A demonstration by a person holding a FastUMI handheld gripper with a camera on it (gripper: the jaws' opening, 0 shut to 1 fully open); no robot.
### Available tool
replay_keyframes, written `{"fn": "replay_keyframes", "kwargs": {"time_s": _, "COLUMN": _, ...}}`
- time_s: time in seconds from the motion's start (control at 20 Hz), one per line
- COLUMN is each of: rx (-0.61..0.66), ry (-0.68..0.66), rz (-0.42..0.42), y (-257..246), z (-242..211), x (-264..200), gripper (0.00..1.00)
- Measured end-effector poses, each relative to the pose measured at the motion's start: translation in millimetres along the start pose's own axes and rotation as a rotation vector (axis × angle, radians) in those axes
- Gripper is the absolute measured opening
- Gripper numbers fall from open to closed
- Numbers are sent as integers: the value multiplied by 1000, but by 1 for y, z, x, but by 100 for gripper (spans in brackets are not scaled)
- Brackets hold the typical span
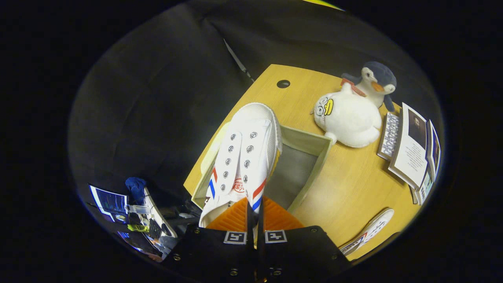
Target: Open the storage box then place both shoes into the box .Put the left shoe in first, then the right shoe, with the right side of both shoes facing outward in a uniform manner.
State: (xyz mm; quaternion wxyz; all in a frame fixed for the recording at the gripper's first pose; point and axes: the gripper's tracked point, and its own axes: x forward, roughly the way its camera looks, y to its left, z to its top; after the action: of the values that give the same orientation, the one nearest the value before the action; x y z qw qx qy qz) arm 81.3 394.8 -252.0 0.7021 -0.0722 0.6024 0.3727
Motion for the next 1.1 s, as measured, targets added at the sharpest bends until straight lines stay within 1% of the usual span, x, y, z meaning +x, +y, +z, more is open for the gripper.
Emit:
{"fn": "replay_keyframes", "kwargs": {"time_s": 0.2, "rx": -31, "ry": 36, "rz": -34, "y": -4, "z": 1, "x": 24, "gripper": 3}}
{"fn": "replay_keyframes", "kwargs": {"time_s": 0.3, "rx": -24, "ry": 47, "rz": -51, "y": -3, "z": 2, "x": 32, "gripper": 3}}
{"fn": "replay_keyframes", "kwargs": {"time_s": 0.35, "rx": -4, "ry": 40, "rz": -12, "y": 6, "z": 3, "x": 35, "gripper": 3}}
{"fn": "replay_keyframes", "kwargs": {"time_s": 0.4, "rx": 6, "ry": 29, "rz": 31, "y": 16, "z": 6, "x": 32, "gripper": 19}}
{"fn": "replay_keyframes", "kwargs": {"time_s": 0.45, "rx": 4, "ry": 11, "rz": 47, "y": 21, "z": 11, "x": 26, "gripper": 29}}
{"fn": "replay_keyframes", "kwargs": {"time_s": 0.6, "rx": -40, "ry": -50, "rz": 23, "y": 11, "z": 20, "x": 4, "gripper": 83}}
{"fn": "replay_keyframes", "kwargs": {"time_s": 0.75, "rx": -16, "ry": -94, "rz": 36, "y": 8, "z": 25, "x": -21, "gripper": 84}}
{"fn": "replay_keyframes", "kwargs": {"time_s": 0.85, "rx": -7, "ry": -120, "rz": 30, "y": -2, "z": 24, "x": -36, "gripper": 83}}
{"fn": "replay_keyframes", "kwargs": {"time_s": 1.1, "rx": 37, "ry": -174, "rz": 13, "y": -32, "z": 5, "x": -73, "gripper": 83}}
